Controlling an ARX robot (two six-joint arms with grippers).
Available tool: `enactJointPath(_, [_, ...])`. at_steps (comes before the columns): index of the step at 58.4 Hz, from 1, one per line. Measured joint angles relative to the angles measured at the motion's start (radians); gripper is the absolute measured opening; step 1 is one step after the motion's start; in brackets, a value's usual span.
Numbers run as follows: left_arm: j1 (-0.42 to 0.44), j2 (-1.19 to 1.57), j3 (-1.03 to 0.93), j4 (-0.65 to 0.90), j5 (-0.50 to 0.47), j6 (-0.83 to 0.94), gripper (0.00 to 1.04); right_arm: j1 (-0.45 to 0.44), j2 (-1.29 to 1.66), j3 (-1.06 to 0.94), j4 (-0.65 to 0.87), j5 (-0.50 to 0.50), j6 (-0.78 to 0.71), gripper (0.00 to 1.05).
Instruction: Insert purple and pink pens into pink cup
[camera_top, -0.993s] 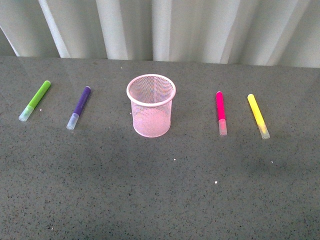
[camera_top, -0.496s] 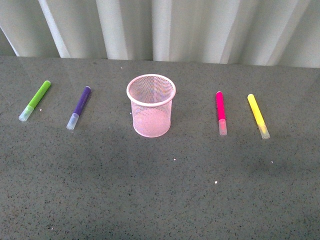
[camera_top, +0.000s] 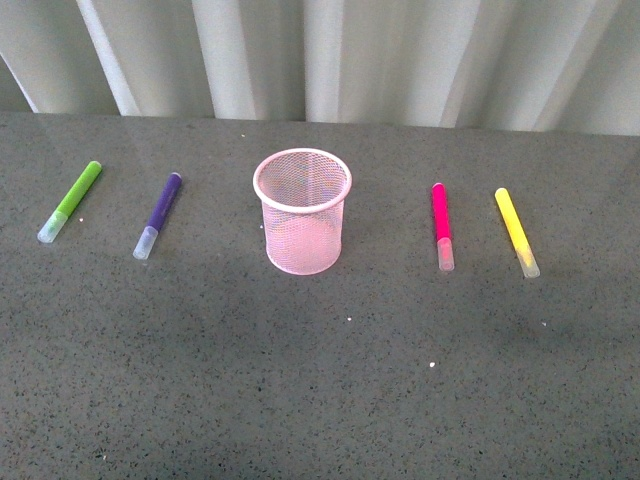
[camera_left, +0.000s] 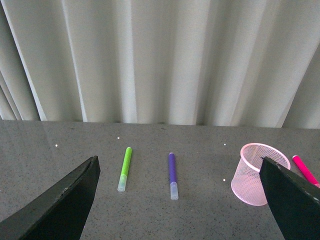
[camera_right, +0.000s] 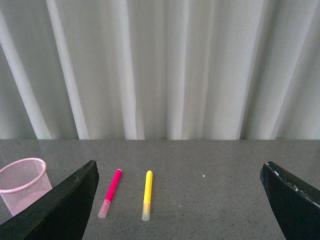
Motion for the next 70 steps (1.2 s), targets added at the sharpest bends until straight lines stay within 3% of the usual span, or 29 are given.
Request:
enactJointPath(53, [0.0,0.0,0.0,0.0,0.0,0.0,0.98,0.0,0.0,0.0,0.0,0.0,0.0,0.98])
enactJointPath(60, [-0.017,0.183,0.106,-0.204,-0.009,-0.17,0.98,0.0,0.0,0.0,0.0,0.0,0.0,0.98])
enactJointPath(70, [-0.021,0.548,0.208,0.05,0.061,-0.269,0.98,0.0,0.0,0.0,0.0,0.0,0.0,0.98])
